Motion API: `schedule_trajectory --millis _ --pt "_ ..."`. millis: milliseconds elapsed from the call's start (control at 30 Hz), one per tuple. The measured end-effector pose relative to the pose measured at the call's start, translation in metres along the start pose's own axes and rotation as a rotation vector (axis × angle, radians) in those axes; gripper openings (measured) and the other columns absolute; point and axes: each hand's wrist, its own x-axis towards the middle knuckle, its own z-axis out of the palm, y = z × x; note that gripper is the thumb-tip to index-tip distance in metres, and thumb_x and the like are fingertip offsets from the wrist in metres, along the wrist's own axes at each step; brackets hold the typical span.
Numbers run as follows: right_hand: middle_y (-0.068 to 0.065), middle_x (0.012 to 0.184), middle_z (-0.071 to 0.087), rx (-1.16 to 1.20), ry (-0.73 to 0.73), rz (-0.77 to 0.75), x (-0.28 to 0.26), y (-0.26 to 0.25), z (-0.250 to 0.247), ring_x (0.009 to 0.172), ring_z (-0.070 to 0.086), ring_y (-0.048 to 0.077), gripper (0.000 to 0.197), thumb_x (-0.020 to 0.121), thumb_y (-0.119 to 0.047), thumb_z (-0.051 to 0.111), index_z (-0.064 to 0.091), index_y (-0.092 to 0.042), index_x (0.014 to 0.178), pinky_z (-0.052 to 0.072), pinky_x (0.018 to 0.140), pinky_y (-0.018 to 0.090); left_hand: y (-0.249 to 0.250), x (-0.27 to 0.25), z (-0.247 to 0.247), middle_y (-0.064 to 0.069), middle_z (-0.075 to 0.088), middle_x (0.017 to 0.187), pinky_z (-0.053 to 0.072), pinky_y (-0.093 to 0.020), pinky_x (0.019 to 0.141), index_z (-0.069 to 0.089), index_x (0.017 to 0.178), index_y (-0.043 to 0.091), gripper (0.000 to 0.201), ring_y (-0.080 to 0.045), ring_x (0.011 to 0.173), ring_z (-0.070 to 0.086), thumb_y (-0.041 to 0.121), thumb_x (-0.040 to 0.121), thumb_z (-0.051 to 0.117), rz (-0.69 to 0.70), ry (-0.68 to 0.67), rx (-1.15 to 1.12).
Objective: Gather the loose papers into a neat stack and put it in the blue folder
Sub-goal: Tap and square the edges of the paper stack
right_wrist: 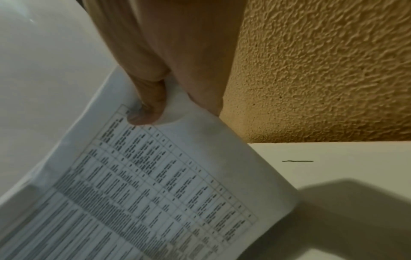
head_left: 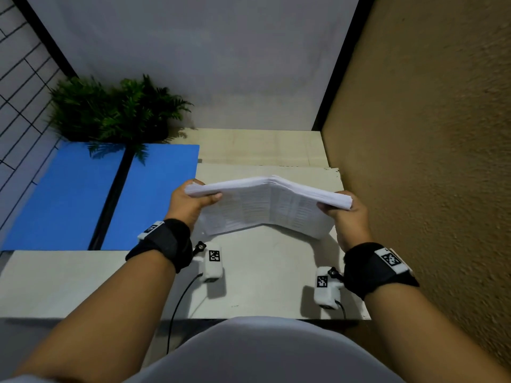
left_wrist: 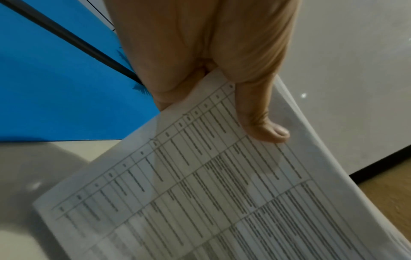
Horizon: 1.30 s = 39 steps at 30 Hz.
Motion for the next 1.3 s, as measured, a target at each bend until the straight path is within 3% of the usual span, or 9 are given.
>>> schedule_trajectory --millis 133,233,367,533,733,833,933,1100,1300 --pt "-0.005 0.087 0.065 -0.012 0.003 -0.045 0.001 -0.002 -0.005 0.08 0.06 0.008 0.031 0.079 0.009 0.071 0.062 -0.019 0.089 0.05 0.069 0.018 0.005 0.003 -0.003 0.001 0.057 0.075 0.045 -0.031 0.069 0.053 0.076 0.017 0.04 -0.017 0.073 0.055 0.008 0.06 0.089 0.003 -0.016 -0.042" --pt "-0.002 0.117 0.06 -0.098 0.035 -0.129 -0.003 0.006 -0.004 0.104 0.059 0.015 0.057 0.079 0.006 0.072 0.054 -0.031 0.12 0.054 0.085 0.027 -0.003 0.0 -0.001 0.001 0.064 0.089 0.053 -0.034 0.078 0.058 0.088 0.02 0.058 -0.018 0.085 0.061 0.031 0.041 0.091 -0.019 -0.016 -0.049" --pt "-0.005 0.126 0.039 -0.335 -0.001 -0.257 -0.007 0.01 0.0 0.12 0.046 0.013 0.05 0.087 -0.006 0.069 0.058 -0.037 0.124 0.049 0.105 0.038 -0.008 -0.006 0.006 -0.003 0.064 0.104 0.049 -0.029 0.082 0.06 0.106 0.019 0.066 -0.016 0.094 0.061 0.051 0.054 0.082 -0.005 0.032 -0.139" --pt "-0.004 0.131 0.036 -0.352 -0.013 -0.268 -0.01 0.017 0.003 0.121 0.044 0.012 0.04 0.086 -0.015 0.071 0.06 -0.033 0.12 0.048 0.105 0.042 -0.008 -0.002 0.011 0.001 0.062 0.1 0.046 -0.033 0.084 0.063 0.094 0.029 0.025 -0.019 0.094 0.058 0.047 0.077 0.063 -0.037 0.123 -0.153" --pt "-0.003 0.138 0.033 -0.431 0.024 -0.361 -0.02 0.032 -0.005 0.126 0.038 0.01 0.046 0.088 -0.019 0.071 0.059 -0.032 0.13 0.044 0.108 0.039 -0.014 0.0 0.009 -0.009 0.055 0.13 0.044 -0.045 0.105 0.052 0.11 0.04 0.053 -0.029 0.118 0.054 0.07 0.069 0.067 -0.045 0.153 -0.079" --pt "-0.006 0.145 0.034 -0.425 0.011 -0.317 -0.022 0.032 -0.006 0.128 0.037 0.005 0.074 0.084 -0.013 0.075 0.039 -0.033 0.146 0.038 0.109 0.029 -0.018 -0.004 0.006 -0.01 0.048 0.138 0.046 -0.039 0.104 0.045 0.126 0.04 0.079 -0.026 0.122 0.051 0.045 0.059 0.087 -0.028 0.082 -0.019" --pt "-0.019 0.133 0.044 -0.249 0.069 -0.086 -0.018 0.03 -0.003 0.119 0.049 -0.001 0.101 0.078 0.002 0.076 0.021 -0.04 0.151 0.042 0.098 0.017 -0.024 -0.004 0.005 -0.007 0.065 0.119 0.053 -0.036 0.092 0.054 0.126 0.012 0.087 -0.018 0.106 0.063 0.018 0.048 0.093 -0.088 0.023 0.003" --pt "0.008 0.089 0.068 0.138 -0.032 0.25 -0.014 0.007 0.005 0.071 0.073 0.01 0.035 0.081 0.017 0.064 0.065 -0.002 0.109 0.052 0.048 0.016 -0.03 0.002 0.005 -0.014 0.068 0.112 0.049 -0.04 0.096 0.065 0.116 0.003 0.047 -0.034 0.112 0.062 -0.013 0.072 0.074 -0.187 0.109 0.005" --pt "-0.002 0.092 0.072 0.065 -0.025 0.14 0.006 0.005 -0.005 0.084 0.067 0.011 0.035 0.073 0.009 0.076 0.07 -0.019 0.092 0.053 0.066 0.017 -0.016 0.008 -0.001 -0.008 0.069 0.099 0.049 -0.034 0.084 0.066 0.101 0.009 0.042 -0.025 0.095 0.062 -0.012 0.067 0.076 -0.122 0.063 -0.048"
